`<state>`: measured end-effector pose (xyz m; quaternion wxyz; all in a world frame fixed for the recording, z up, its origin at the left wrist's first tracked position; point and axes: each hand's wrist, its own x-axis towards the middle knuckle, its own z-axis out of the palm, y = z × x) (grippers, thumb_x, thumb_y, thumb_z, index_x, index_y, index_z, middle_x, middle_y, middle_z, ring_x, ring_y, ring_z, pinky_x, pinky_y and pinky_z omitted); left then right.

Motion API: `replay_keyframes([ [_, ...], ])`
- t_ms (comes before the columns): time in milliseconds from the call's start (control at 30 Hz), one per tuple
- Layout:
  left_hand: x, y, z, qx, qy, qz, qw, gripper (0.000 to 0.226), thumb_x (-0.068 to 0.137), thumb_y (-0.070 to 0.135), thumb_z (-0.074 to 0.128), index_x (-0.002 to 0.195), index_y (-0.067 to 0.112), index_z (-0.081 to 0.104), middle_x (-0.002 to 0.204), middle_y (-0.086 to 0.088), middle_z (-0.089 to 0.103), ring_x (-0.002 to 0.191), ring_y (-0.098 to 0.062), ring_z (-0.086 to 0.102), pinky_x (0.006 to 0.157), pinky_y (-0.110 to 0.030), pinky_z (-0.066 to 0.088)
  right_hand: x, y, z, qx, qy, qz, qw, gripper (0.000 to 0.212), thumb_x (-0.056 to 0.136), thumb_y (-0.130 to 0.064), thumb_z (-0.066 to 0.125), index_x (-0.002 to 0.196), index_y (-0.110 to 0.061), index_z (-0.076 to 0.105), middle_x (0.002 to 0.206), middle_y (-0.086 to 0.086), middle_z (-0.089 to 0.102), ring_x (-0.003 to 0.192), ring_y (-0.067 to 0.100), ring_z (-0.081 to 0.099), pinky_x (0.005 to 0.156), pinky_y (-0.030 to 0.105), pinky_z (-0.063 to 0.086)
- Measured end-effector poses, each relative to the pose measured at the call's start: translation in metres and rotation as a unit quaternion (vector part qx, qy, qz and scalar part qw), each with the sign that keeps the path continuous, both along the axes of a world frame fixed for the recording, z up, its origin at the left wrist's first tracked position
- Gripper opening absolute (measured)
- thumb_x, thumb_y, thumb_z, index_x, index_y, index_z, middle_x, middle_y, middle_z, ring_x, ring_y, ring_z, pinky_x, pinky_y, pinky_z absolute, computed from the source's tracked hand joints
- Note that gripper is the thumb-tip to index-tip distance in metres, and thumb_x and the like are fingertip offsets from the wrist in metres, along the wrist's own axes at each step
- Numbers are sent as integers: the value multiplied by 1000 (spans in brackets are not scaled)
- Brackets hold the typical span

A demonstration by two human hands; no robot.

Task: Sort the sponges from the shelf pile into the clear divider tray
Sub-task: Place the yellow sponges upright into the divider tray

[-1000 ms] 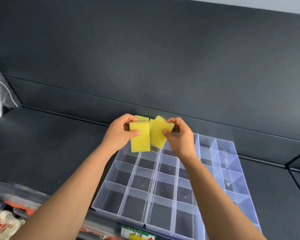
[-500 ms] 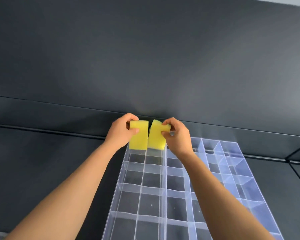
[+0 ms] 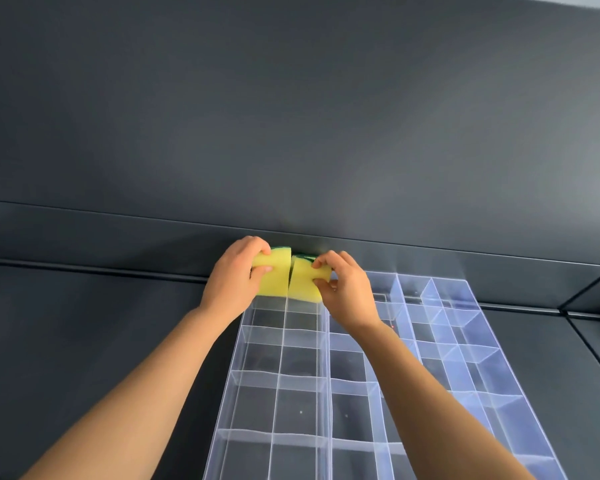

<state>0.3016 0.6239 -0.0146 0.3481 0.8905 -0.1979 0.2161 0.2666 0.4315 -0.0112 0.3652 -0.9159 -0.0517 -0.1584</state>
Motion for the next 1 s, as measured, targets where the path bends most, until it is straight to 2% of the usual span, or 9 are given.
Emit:
replay_keyframes([
  [133, -1, -5, 0, 36, -47, 2, 998, 18, 78, 1, 68, 90, 6, 55, 93, -4, 58, 86, -15, 45, 68, -33, 42, -1, 3, -6, -36, -7, 0, 999, 20, 81, -4, 67, 98, -13, 65, 102, -1, 57, 84, 22, 57, 78, 34, 53],
  [267, 0, -6, -3, 53, -69, -1, 996, 19, 76, -3, 67, 86, 6, 53, 90, -7, 58, 84, -15, 42, 64, -35, 46, 0, 4, -10, -52, -18, -23, 998, 16, 80, -5, 69, 95, -10, 67, 101, 3, 58, 85, 23, 56, 74, 33, 51],
  [367, -2, -5, -8, 95, -88, -19, 991, 32, 70, -12, 67, 85, 9, 49, 88, -7, 58, 86, -17, 42, 60, -36, 51, 0, 3, -15, -82, -36, -22, 996, 14, 78, -6, 71, 91, -8, 69, 107, 5, 59, 93, 26, 57, 72, 29, 48],
  [433, -5, -4, -11, 114, -96, -30, 988, 37, 65, -17, 66, 85, 9, 48, 87, -8, 58, 86, -19, 42, 59, -35, 51, -2, 3, -18, -102, -35, -19, 994, 12, 80, -9, 70, 92, -9, 71, 119, 6, 60, 105, 26, 57, 78, 32, 49],
  [533, -2, -3, -4, 87, -78, -3, 993, 37, 68, -15, 67, 86, 11, 47, 88, -8, 56, 83, -20, 44, 60, -35, 47, -2, 3, -17, -104, -32, -14, 994, 14, 84, -11, 67, 97, -9, 71, 127, 3, 59, 115, 24, 54, 90, 32, 46],
  [600, 2, -5, 2, 85, -75, 6, 994, 35, 67, -18, 64, 85, 9, 50, 88, -9, 56, 82, -24, 48, 61, -37, 47, -3, 4, -14, -102, -28, -17, 994, 15, 85, -12, 65, 99, -9, 71, 127, 2, 60, 116, 22, 54, 92, 31, 45],
  [700, 1, -7, 1, 90, -70, -9, 993, 38, 68, -17, 62, 87, 13, 47, 88, -6, 56, 83, -19, 43, 62, -36, 47, -3, 4, -13, -103, -19, -20, 994, 15, 86, -12, 64, 100, -10, 69, 127, 1, 60, 116, 21, 54, 91, 30, 45],
  [867, -7, -1, -7, 112, -32, -24, 993, 22, 74, -1, 71, 87, 7, 56, 92, -5, 60, 87, -26, 53, 68, -39, 50, -1, 2, -14, -114, -20, -13, 993, 16, 85, -11, 65, 100, -9, 71, 127, 1, 60, 117, 21, 53, 92, 30, 44],
  [1000, -8, 3, -12, 159, -74, -11, 984, 21, 68, 7, 79, 84, 7, 66, 104, -8, 63, 100, -24, 51, 81, -39, 50, 0, 5, -18, -129, -75, 0, 989, 11, 71, -3, 76, 80, -10, 74, 111, 6, 69, 106, 26, 64, 80, 35, 54],
])
